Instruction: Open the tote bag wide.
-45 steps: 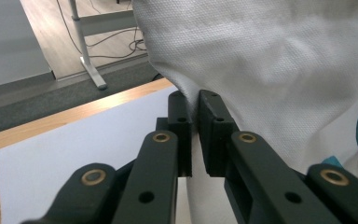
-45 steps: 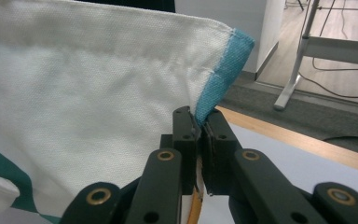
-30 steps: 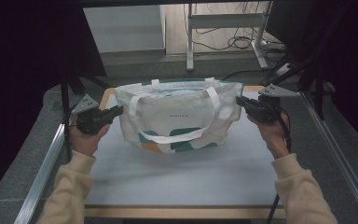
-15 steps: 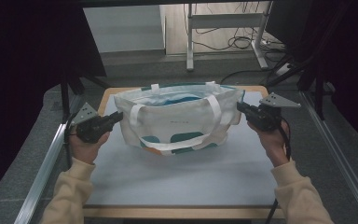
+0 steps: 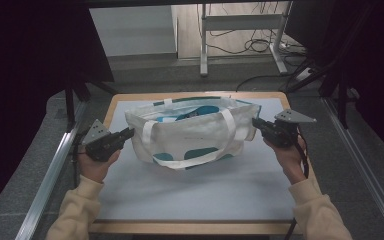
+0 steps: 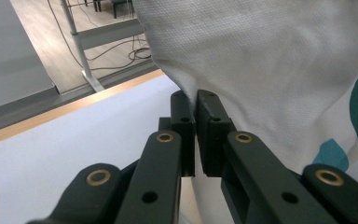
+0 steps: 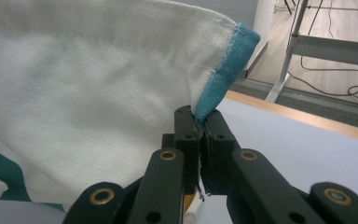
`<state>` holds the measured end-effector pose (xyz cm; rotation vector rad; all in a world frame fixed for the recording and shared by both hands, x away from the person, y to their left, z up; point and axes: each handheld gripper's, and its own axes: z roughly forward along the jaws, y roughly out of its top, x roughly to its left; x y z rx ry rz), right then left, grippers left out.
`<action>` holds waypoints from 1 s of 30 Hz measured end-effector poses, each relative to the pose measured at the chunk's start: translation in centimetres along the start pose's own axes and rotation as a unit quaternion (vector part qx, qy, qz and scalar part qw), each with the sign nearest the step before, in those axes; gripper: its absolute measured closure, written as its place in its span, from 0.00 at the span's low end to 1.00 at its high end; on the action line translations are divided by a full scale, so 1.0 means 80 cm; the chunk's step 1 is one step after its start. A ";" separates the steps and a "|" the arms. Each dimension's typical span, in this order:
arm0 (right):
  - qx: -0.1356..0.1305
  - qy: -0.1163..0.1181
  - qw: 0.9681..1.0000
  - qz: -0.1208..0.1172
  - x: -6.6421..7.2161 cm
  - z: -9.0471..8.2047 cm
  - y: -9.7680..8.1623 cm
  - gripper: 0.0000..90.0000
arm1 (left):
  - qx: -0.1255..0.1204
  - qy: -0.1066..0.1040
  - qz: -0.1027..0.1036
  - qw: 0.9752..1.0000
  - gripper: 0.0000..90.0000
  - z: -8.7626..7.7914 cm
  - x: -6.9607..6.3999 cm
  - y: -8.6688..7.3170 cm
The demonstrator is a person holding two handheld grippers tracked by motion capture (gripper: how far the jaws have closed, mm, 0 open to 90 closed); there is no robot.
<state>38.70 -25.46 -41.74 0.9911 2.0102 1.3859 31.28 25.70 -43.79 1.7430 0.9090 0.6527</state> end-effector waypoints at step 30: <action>0.060 -0.012 0.998 0.002 0.001 0.029 -0.058 0.95 | 0.059 0.011 0.025 0.998 0.97 0.023 -0.010 -0.055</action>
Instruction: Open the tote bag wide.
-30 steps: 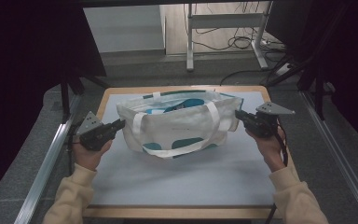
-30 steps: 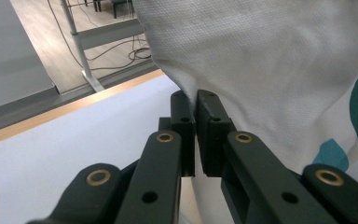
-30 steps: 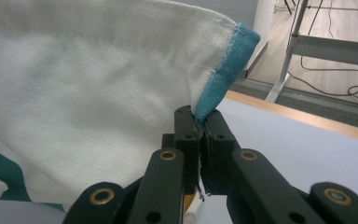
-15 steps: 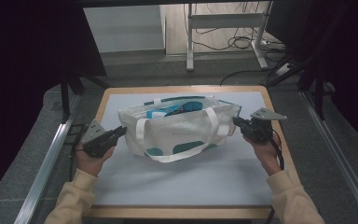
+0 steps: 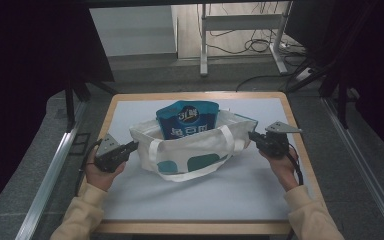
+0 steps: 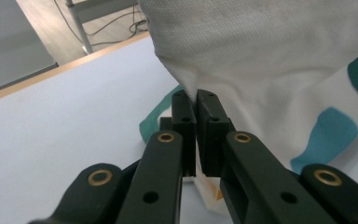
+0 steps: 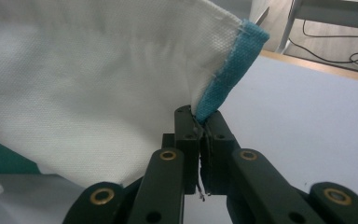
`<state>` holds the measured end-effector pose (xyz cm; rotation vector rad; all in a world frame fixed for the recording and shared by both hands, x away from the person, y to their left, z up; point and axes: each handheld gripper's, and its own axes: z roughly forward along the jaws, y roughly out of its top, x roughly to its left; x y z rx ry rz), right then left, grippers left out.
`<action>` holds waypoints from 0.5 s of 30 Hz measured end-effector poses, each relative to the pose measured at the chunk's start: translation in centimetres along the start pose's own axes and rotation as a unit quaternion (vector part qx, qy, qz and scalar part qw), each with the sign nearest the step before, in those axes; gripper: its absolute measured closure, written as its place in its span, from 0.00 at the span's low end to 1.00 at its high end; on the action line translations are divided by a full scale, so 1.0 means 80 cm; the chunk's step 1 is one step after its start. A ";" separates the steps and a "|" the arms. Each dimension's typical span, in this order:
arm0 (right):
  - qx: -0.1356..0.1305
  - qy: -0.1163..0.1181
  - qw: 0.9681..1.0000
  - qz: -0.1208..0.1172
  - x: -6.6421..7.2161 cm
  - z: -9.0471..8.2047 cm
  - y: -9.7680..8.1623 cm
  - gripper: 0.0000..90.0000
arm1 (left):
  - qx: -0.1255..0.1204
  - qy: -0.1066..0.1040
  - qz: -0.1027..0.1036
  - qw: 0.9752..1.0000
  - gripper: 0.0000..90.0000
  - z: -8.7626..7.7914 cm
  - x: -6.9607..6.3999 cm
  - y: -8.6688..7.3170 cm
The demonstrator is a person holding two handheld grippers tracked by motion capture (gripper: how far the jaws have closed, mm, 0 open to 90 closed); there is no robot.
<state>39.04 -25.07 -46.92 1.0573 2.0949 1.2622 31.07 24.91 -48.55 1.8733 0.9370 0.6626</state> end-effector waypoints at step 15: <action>0.035 0.021 0.999 0.017 -0.001 0.010 -0.028 0.95 | 0.037 -0.021 -0.042 0.998 0.98 0.024 0.007 -0.023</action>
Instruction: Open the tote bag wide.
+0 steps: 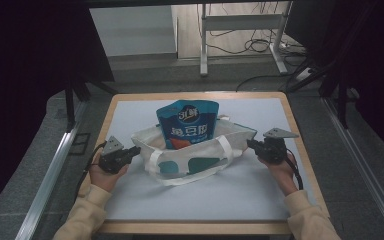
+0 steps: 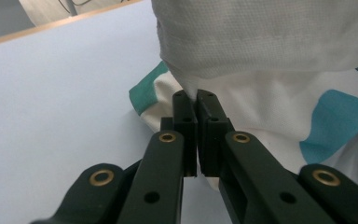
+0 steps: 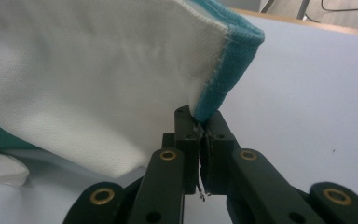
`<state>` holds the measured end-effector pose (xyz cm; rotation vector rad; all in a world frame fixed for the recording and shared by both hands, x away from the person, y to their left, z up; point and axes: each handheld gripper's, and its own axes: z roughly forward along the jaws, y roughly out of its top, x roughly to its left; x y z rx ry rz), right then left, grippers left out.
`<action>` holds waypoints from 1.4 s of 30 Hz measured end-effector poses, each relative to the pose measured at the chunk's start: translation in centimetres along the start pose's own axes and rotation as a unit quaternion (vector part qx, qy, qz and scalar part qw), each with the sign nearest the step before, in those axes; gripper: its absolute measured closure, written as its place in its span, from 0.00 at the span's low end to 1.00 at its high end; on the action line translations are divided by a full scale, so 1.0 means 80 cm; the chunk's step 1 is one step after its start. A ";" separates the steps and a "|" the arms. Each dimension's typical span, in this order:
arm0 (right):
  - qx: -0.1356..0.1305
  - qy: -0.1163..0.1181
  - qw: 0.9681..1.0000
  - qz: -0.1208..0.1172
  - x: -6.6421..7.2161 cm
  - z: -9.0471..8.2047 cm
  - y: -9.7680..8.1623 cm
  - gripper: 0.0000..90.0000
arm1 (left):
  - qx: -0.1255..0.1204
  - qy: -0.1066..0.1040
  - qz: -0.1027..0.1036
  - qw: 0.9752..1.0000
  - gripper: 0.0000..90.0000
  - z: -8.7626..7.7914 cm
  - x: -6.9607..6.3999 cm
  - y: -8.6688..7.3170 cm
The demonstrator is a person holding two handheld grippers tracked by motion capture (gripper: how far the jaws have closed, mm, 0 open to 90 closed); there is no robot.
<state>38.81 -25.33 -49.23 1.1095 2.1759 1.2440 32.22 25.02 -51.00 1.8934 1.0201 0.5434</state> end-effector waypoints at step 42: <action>0.064 0.015 0.998 -0.014 0.011 0.025 -0.021 0.96 | 0.062 0.002 -0.011 0.998 0.98 0.035 0.005 -0.016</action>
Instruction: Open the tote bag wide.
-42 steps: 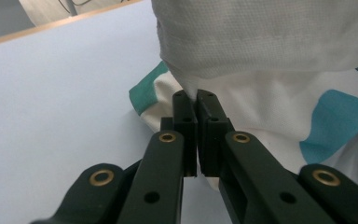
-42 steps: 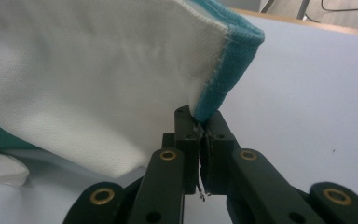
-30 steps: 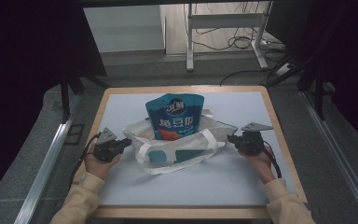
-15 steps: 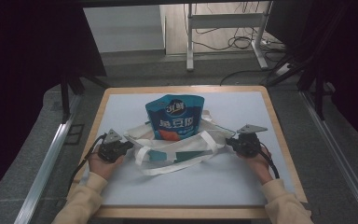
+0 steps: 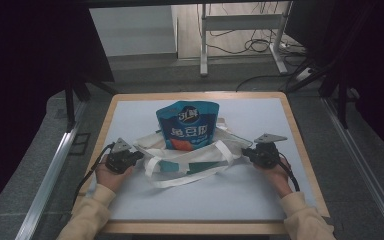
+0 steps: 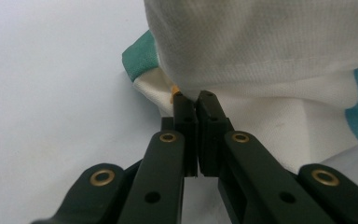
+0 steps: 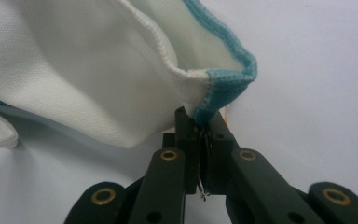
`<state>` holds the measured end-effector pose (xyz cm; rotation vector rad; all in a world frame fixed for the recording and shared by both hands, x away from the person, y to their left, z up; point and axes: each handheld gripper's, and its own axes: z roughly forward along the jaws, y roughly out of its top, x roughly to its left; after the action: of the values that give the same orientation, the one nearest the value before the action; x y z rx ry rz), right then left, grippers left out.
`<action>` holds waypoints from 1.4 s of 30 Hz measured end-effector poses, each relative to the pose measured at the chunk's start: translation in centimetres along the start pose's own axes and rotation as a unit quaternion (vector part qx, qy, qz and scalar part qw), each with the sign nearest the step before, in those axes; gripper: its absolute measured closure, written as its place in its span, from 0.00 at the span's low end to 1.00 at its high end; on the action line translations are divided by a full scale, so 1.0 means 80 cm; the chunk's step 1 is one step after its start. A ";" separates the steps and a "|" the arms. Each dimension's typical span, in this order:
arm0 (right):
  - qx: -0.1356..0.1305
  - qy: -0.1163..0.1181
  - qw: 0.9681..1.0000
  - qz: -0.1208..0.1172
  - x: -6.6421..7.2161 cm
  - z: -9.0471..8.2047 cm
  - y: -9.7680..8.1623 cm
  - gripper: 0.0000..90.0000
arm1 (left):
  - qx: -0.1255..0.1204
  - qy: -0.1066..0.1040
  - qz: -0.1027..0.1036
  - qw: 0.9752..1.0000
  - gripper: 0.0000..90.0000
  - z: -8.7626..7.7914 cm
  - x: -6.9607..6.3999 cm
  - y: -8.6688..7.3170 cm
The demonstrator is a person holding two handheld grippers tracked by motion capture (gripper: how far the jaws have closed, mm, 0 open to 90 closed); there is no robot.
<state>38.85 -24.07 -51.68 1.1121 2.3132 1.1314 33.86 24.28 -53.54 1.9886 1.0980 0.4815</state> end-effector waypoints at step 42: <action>-0.134 0.015 0.991 -0.023 0.046 -0.086 0.087 0.99 | -0.096 -0.060 0.016 0.993 1.00 -0.083 -0.040 0.094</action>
<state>36.00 -22.16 -41.77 0.9419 2.1186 1.3999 31.80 22.38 -43.39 1.8442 0.9118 0.4607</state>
